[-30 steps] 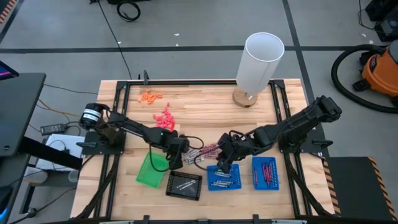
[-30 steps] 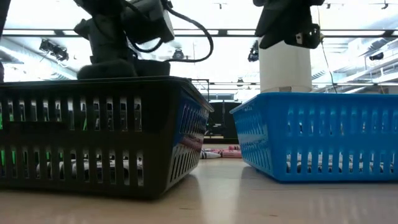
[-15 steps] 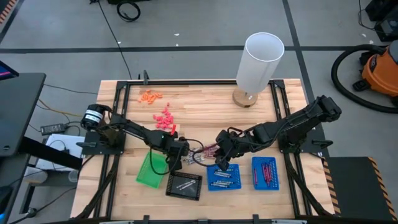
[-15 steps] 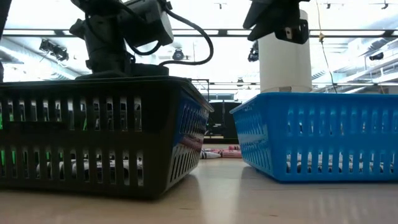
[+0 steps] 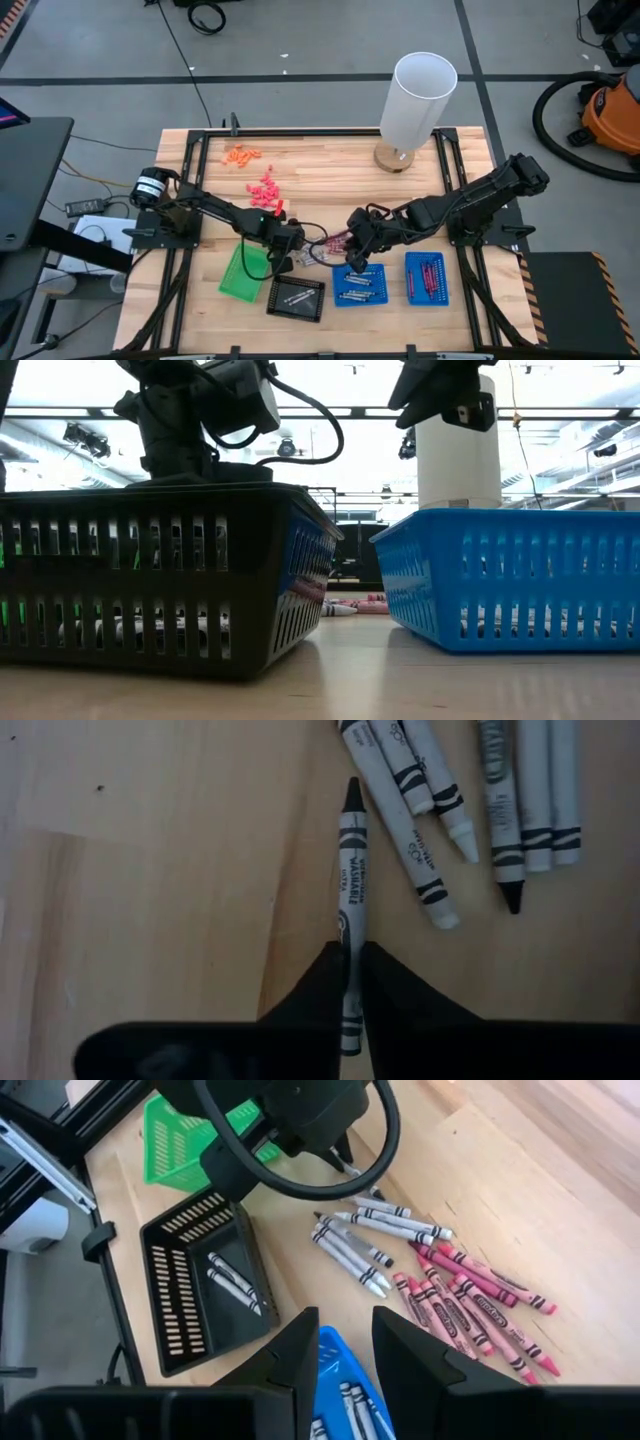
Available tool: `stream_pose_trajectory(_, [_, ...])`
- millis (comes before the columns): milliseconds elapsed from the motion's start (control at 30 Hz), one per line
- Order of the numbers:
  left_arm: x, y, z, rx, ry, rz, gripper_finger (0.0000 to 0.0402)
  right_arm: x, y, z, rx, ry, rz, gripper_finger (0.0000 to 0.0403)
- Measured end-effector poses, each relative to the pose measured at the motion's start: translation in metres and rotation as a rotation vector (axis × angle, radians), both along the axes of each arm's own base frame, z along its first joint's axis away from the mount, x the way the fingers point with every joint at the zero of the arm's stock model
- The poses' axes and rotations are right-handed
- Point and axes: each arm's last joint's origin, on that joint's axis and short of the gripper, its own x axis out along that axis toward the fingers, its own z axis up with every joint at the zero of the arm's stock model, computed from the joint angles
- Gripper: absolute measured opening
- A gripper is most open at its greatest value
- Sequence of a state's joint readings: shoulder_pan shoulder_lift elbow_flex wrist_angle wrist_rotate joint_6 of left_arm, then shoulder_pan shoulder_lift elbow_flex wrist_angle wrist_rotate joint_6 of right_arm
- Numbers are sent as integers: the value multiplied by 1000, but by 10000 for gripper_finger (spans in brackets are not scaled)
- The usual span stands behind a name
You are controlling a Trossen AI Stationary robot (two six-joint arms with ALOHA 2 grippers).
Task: Sort crayons
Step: Put the black crayon into the left blue basket
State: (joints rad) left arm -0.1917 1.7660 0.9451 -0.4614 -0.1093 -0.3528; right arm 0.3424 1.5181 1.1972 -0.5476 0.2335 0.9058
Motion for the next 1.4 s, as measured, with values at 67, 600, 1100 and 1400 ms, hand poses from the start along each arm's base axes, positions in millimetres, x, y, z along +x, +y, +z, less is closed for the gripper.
stream_pose_trajectory(67, [0, 0, 0, -4, 0, 12, 18, 0, 0, 0, -1, 1, -1, 104])
stream_pose_trajectory(600, [-6, 6, 30, 51, -107, 53, 14, 0, -1, 0, -28, -9, -26, 104])
stream_pose_trajectory(1100, [-18, 7, 75, 101, -280, 56, 18, 1, -10, 2, -50, -16, -49, 104])
stream_pose_trajectory(1400, [-36, -21, 111, 64, -440, -157, 20, -2, -12, 8, -69, -35, -45, 104])
